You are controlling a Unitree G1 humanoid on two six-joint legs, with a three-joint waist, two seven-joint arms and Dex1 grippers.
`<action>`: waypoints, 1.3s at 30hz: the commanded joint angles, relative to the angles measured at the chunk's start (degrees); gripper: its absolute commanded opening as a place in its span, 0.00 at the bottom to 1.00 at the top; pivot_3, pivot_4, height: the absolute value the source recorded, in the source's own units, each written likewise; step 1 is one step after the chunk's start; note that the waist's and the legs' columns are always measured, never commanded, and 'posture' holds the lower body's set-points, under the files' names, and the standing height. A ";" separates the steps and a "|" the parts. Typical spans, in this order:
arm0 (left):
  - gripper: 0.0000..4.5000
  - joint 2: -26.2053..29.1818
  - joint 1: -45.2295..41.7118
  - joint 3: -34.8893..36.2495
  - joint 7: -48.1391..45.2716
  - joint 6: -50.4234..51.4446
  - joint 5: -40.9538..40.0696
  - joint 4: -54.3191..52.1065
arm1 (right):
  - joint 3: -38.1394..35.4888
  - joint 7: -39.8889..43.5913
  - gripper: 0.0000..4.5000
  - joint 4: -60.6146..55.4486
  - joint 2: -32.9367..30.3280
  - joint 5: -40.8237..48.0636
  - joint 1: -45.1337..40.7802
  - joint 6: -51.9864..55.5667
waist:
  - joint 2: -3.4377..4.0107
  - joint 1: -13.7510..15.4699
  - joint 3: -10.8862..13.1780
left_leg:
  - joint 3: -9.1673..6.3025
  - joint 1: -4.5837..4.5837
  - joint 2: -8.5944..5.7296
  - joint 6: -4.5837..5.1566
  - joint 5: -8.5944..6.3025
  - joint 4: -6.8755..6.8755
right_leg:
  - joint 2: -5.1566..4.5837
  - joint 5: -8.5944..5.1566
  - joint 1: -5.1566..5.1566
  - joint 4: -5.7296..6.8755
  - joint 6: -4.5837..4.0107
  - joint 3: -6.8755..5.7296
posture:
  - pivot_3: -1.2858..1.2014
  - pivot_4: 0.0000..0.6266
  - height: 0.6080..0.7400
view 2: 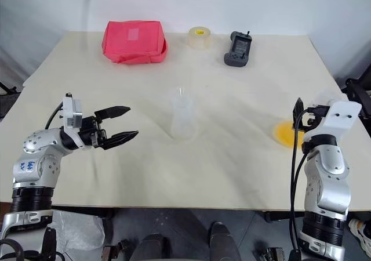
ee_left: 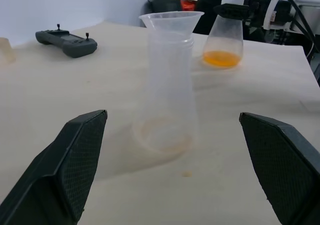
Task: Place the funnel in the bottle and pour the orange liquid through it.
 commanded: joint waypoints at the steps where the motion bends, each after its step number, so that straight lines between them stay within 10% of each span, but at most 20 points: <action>1: 1.00 0.43 0.33 1.27 -0.08 -0.20 -1.64 -2.14 | -0.24 -0.30 0.67 -3.14 -0.22 0.17 -0.40 -0.71 | 0.00 -0.02 0.00 | 0.00 -0.01 0.00 0.00 0.00 0.00 | 0.00 0.00 0.00 -0.01 0.00 0.00 | 0.52 0.24 1.00; 3: 1.00 0.43 0.31 1.28 -0.17 -0.33 -1.63 -1.93 | 0.15 -0.28 0.55 -4.19 -0.13 0.51 -0.56 -0.19 | 0.00 -0.02 0.00 | 0.00 0.00 0.00 0.00 0.00 -0.01 | 0.01 0.00 -0.01 0.00 0.00 0.00 | 0.52 0.24 1.00; 16: 1.00 -2.00 -5.46 0.97 -3.10 -7.75 -0.65 7.82 | 18.89 4.62 0.55 -10.33 -1.20 -2.74 -17.84 9.39 | 0.11 -1.43 0.06 | -0.04 -0.03 0.01 -0.01 0.00 -0.05 | 0.02 -0.01 -0.08 0.01 -0.01 -0.06 | 0.52 0.24 1.00; 27: 1.00 -1.34 -6.76 1.04 -13.70 -9.22 -3.51 12.40 | 39.23 15.03 0.55 -1.86 -1.95 -20.44 -31.24 -8.22 | 0.11 -2.43 0.06 | -0.04 -0.19 0.00 -0.04 0.02 -0.09 | -0.05 -0.01 -0.22 -0.08 -0.01 -0.19 | 0.52 0.24 1.00; 39: 1.00 -1.72 -10.13 0.09 -18.24 -12.30 -1.54 18.59 | 43.90 16.97 0.55 3.62 -4.31 -36.67 -32.24 -17.06 | 0.11 -3.08 0.07 | -0.04 -0.18 -0.02 -0.03 0.02 -0.06 | -0.08 -0.01 -0.22 -0.06 -0.01 -0.22 | 0.52 0.24 1.00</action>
